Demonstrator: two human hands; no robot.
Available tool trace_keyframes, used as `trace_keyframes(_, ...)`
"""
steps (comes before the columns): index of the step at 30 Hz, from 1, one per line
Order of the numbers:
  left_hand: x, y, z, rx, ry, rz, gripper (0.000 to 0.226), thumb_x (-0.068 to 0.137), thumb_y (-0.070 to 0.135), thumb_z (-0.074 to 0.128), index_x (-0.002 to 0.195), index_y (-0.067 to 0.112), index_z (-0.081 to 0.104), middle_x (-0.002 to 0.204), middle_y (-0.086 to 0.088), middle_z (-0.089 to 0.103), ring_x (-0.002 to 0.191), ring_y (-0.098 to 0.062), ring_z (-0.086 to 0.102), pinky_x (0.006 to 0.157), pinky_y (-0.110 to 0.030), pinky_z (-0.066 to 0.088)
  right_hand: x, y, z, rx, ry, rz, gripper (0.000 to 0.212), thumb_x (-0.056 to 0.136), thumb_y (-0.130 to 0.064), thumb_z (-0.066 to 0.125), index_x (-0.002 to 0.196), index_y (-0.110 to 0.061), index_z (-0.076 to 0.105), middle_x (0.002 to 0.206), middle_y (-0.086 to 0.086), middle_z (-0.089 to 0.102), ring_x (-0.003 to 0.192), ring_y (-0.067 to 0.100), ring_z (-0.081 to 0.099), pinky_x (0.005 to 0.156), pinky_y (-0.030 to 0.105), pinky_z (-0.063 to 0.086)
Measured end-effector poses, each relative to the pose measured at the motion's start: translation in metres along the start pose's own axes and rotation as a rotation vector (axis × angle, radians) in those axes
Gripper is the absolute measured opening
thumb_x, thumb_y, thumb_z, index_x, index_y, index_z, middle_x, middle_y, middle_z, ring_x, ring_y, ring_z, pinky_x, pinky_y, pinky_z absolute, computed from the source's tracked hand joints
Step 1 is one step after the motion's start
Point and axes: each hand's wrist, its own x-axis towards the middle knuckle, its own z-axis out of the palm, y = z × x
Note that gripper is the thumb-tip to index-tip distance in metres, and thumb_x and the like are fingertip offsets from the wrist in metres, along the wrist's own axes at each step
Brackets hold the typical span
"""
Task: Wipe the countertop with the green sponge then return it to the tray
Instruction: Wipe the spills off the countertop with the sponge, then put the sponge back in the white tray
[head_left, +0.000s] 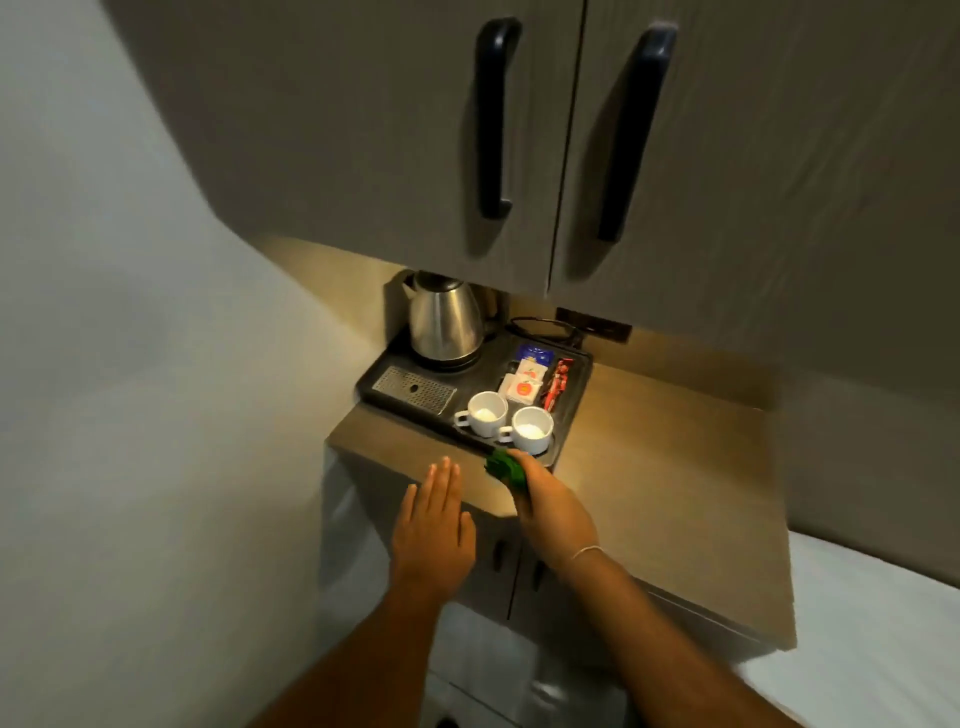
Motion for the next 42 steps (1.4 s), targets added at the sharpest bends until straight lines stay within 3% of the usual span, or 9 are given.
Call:
trace_keyframes(5,-0.05,-0.053,-0.028,0.017,0.122,-0.204,0.073,0.106,0.04,0.026,0.172,0.013,0.011,0.182,-0.008,0.008,0.168,-0.026,0.009,0.136,-0.051,0.012,0.016,-0.047,0.034,0.004,-0.189,-0.169,0.061,0.103,-0.019,0.069,0.159,-0.021,0.045,0.159,0.013,0.056,0.138,0.032,0.062,0.113,0.041,0.051)
trace_keyframes(11,-0.141,-0.111,-0.056,0.04,0.173,-0.523,0.075,0.108,0.045,0.023,0.173,0.017,-0.001,0.183,-0.003,-0.004,0.169,-0.02,-0.002,0.137,-0.046,0.003,0.003,-0.131,0.09,0.002,-0.311,-0.353,0.05,0.106,-0.018,0.063,0.154,-0.018,0.049,0.146,0.016,0.065,0.12,0.04,0.07,0.096,0.05,0.058)
trace_keyframes(18,-0.282,-0.151,-0.071,-0.025,0.209,-0.83,0.073,0.109,0.045,0.019,0.172,0.017,-0.006,0.183,-0.002,-0.009,0.168,-0.018,-0.01,0.136,-0.044,-0.006,-0.07,-0.225,0.16,0.062,-0.507,-0.539,0.038,0.111,-0.028,0.054,0.149,-0.024,0.056,0.145,0.007,0.069,0.126,0.035,0.07,0.105,0.048,0.057)
trace_keyframes(22,-0.387,-0.171,-0.075,-0.066,0.295,-0.994,0.071,0.112,0.041,0.023,0.172,0.017,-0.007,0.182,-0.003,-0.01,0.167,-0.018,-0.012,0.134,-0.041,-0.01,-0.159,-0.288,0.221,0.03,-0.677,-0.703,0.039,0.111,-0.023,0.056,0.149,-0.02,0.056,0.14,0.012,0.072,0.121,0.036,0.072,0.107,0.051,0.058)
trace_keyframes(25,-0.463,-0.18,-0.07,-0.104,0.352,-1.09,0.069,0.112,0.04,0.021,0.172,0.018,-0.007,0.182,-0.002,-0.01,0.166,-0.015,-0.014,0.133,-0.039,-0.012,-0.237,-0.327,0.257,0.055,-0.798,-0.806,0.038,0.109,-0.02,0.06,0.147,-0.018,0.059,0.131,0.011,0.076,0.113,0.032,0.075,0.103,0.043,0.059)
trace_keyframes(30,-0.599,-0.191,-0.053,-0.129,0.423,-1.37,0.066,0.113,0.041,0.017,0.172,0.018,-0.001,0.183,-0.002,-0.006,0.167,-0.017,-0.013,0.136,-0.043,-0.005,-0.358,-0.378,0.308,-0.042,-1.055,-0.955,0.033,0.11,-0.033,0.058,0.143,-0.031,0.061,0.122,0.003,0.08,0.104,0.023,0.076,0.098,0.037,0.06)
trace_keyframes(34,-0.692,-0.19,-0.028,-0.159,0.467,-1.572,0.068,0.112,0.047,0.011,0.171,0.021,-0.007,0.181,0.0,-0.013,0.165,-0.016,-0.019,0.137,-0.044,-0.004,-0.448,-0.408,0.343,-0.122,-1.247,-1.047,0.036,0.11,-0.035,0.057,0.146,-0.034,0.062,0.132,0.0,0.076,0.116,0.022,0.071,0.108,0.039,0.056)
trace_keyframes(39,-0.763,-0.186,0.015,-0.22,0.532,-1.756,0.073,0.104,0.052,-0.003,0.171,0.022,-0.008,0.182,0.0,-0.01,0.165,-0.016,-0.016,0.135,-0.041,-0.006,-0.528,-0.43,0.398,-0.25,-1.292,-1.108,0.041,0.109,-0.026,0.057,0.149,-0.035,0.061,0.145,0.002,0.07,0.129,0.028,0.067,0.114,0.04,0.053)
trace_keyframes(42,-0.786,-0.185,0.044,-0.268,0.544,-1.817,0.072,0.105,0.051,0.0,0.17,0.024,-0.011,0.181,0.001,-0.012,0.165,-0.014,-0.018,0.134,-0.04,-0.009,-0.558,-0.428,0.434,-0.319,-1.249,-1.084,0.045,0.113,-0.03,0.05,0.157,-0.036,0.051,0.154,0.005,0.063,0.134,0.031,0.063,0.119,0.042,0.049)
